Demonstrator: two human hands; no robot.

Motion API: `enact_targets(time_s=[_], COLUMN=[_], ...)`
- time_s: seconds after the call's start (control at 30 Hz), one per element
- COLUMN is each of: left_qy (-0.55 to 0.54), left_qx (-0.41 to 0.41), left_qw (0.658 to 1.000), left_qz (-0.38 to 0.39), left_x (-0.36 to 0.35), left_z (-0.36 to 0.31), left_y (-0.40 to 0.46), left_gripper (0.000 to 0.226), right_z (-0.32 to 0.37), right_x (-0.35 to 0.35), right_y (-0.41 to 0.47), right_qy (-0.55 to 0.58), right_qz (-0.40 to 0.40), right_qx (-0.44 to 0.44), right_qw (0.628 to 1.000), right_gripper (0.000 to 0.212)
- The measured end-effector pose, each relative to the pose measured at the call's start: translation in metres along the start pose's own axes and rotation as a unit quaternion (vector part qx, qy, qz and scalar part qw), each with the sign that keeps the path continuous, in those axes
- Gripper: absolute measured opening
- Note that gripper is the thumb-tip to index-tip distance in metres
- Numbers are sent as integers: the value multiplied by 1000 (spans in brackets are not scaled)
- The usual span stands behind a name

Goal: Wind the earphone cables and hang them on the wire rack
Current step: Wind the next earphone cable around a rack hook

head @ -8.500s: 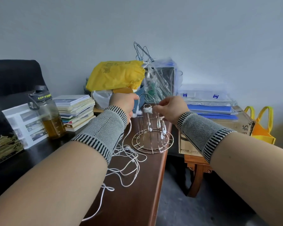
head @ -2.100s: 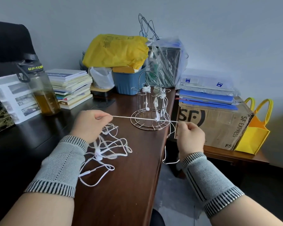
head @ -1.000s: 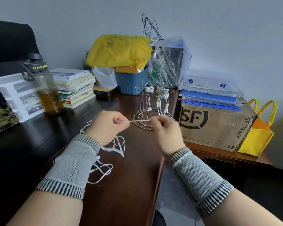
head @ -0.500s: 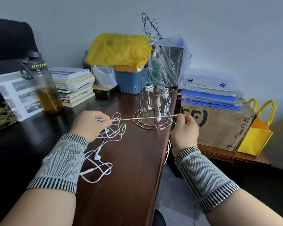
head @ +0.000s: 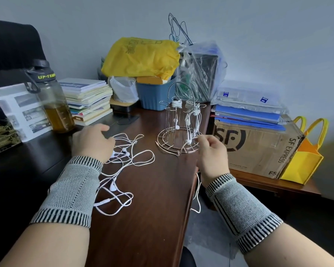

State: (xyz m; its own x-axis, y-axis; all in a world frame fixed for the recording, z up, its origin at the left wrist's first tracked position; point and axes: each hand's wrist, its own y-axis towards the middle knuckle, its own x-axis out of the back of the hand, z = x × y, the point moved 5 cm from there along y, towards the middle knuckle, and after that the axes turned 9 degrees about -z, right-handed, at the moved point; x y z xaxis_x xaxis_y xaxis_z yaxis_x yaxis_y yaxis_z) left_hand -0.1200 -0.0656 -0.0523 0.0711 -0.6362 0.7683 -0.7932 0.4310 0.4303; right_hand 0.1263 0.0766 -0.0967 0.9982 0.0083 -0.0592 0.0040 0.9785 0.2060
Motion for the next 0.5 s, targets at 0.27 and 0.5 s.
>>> enact_targets(time_s=[0.27,0.5], left_qy=[-201,-303], left_qx=[-238,-81], left_qw=[906,945], left_qz=[288,97], left_x=[-14,6], left_z=[-95,-52], left_y=[-69,-27], left_gripper=[21,22], right_z=[24,6], right_x=[-24,20], right_y=[-18,11], right_qy=[24,16], right_qz=[143,-85], right_qx=[65,22], right_qw=[987,996], right_gripper=[28,21])
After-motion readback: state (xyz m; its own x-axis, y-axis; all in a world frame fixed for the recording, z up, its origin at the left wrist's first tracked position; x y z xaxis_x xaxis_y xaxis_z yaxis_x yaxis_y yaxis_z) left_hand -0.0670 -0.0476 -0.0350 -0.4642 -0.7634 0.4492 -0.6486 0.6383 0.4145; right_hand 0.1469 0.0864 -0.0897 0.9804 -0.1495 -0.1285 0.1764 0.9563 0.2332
